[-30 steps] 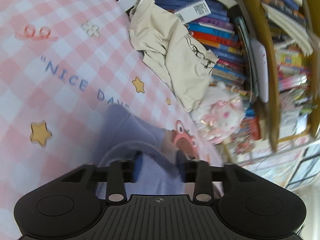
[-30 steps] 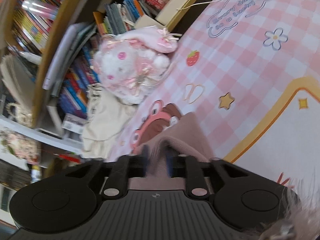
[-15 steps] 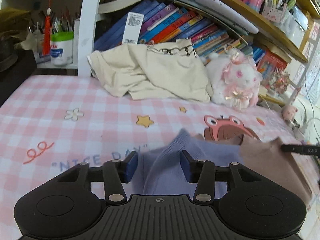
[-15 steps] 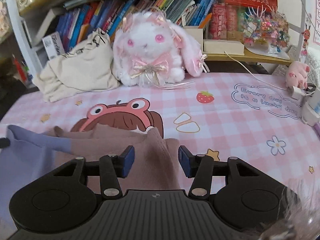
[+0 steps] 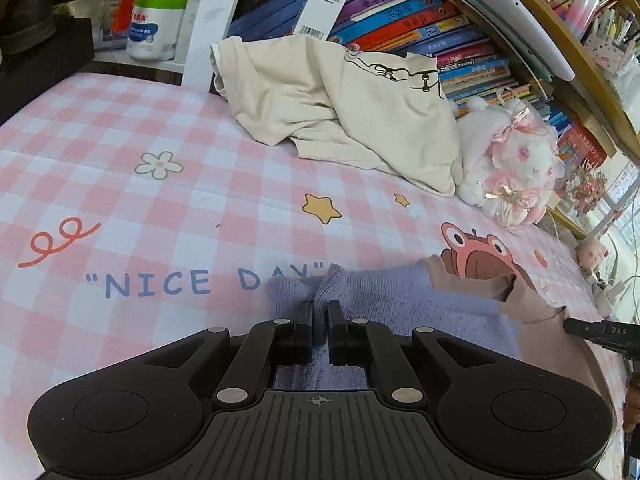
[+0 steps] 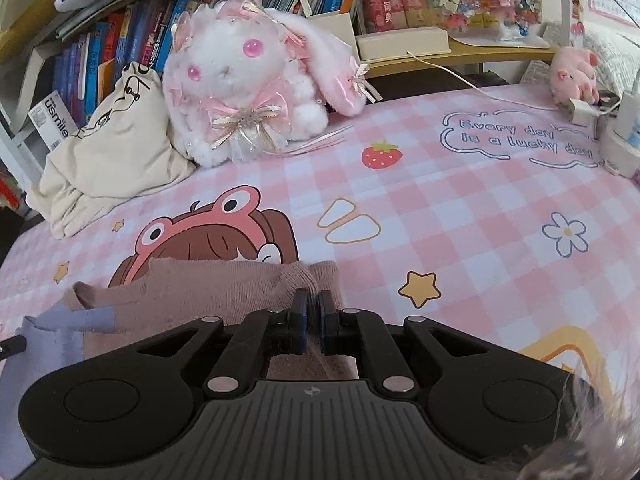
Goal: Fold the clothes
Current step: 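Lower the hem onto the collar and open both tools, then pull both open tools back from the folded sweater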
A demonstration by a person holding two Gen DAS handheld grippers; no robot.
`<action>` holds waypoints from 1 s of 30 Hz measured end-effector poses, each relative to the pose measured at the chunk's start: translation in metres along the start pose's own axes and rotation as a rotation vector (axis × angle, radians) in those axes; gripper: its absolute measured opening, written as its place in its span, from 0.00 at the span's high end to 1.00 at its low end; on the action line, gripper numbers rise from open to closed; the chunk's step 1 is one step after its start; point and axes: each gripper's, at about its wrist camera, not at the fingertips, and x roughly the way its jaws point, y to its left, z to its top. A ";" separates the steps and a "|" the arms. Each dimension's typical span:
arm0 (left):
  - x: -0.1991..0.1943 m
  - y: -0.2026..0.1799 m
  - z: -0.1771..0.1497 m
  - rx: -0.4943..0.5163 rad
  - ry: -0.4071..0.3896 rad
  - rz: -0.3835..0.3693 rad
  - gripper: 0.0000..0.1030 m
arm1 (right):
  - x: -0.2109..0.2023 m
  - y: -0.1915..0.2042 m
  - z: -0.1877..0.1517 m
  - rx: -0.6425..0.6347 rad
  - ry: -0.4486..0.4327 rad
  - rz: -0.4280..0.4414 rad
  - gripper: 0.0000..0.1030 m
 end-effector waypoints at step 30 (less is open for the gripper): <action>-0.098 -0.104 -0.115 -0.009 -0.079 0.077 0.53 | -0.102 -0.029 -0.083 -0.101 0.121 0.102 0.43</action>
